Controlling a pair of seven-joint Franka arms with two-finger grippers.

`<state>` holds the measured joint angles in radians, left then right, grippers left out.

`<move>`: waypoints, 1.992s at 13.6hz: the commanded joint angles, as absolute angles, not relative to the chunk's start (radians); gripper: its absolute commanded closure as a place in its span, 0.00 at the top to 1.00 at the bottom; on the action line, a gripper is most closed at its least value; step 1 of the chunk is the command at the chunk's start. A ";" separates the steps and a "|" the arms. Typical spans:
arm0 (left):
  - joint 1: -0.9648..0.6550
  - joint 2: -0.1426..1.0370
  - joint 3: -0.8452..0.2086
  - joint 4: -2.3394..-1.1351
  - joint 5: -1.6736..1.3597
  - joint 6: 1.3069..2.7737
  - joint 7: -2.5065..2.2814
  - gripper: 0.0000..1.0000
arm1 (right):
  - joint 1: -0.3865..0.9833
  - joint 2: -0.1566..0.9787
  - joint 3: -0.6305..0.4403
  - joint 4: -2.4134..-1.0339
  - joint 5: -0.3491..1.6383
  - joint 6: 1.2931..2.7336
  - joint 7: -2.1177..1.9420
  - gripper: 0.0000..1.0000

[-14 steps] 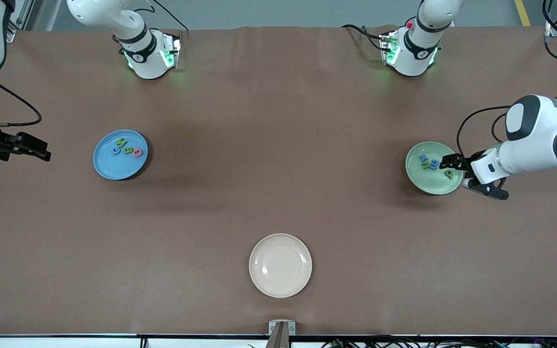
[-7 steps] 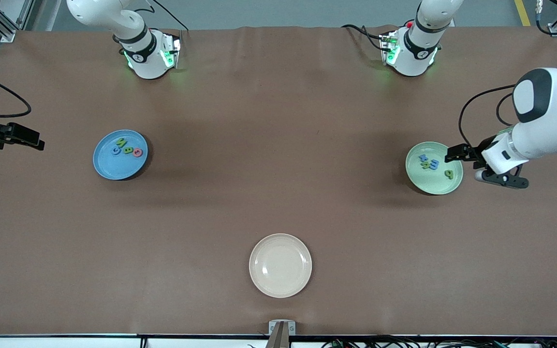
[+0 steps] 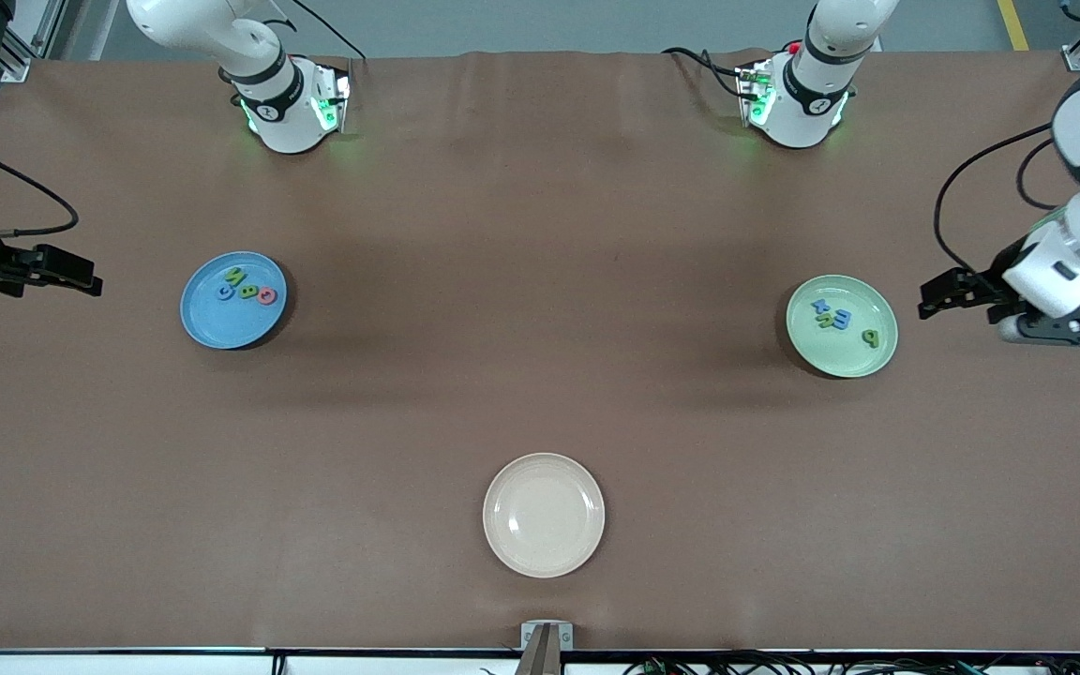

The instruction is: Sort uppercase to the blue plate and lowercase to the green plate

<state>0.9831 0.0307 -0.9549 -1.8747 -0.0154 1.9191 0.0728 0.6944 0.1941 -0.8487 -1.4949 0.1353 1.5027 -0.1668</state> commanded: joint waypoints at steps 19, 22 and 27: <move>0.577 0.020 -0.572 -1.554 -0.049 1.671 0.015 1.00 | 0.028 -0.127 -0.054 -1.747 -0.011 1.589 -0.091 1.00; 0.199 0.020 -0.199 -1.554 -0.054 1.671 0.015 1.00 | 0.011 -0.135 -0.035 -1.749 -0.014 1.583 -0.091 1.00; -0.165 0.018 0.178 -1.554 -0.057 1.671 0.023 1.00 | -0.009 -0.176 -0.032 -1.805 -0.014 1.606 -0.091 1.00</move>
<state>-0.0920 0.0299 0.0897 -1.5614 -0.0430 1.6866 0.0212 0.0204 -0.1283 -0.0590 -1.7486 -0.0010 1.5809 -0.1017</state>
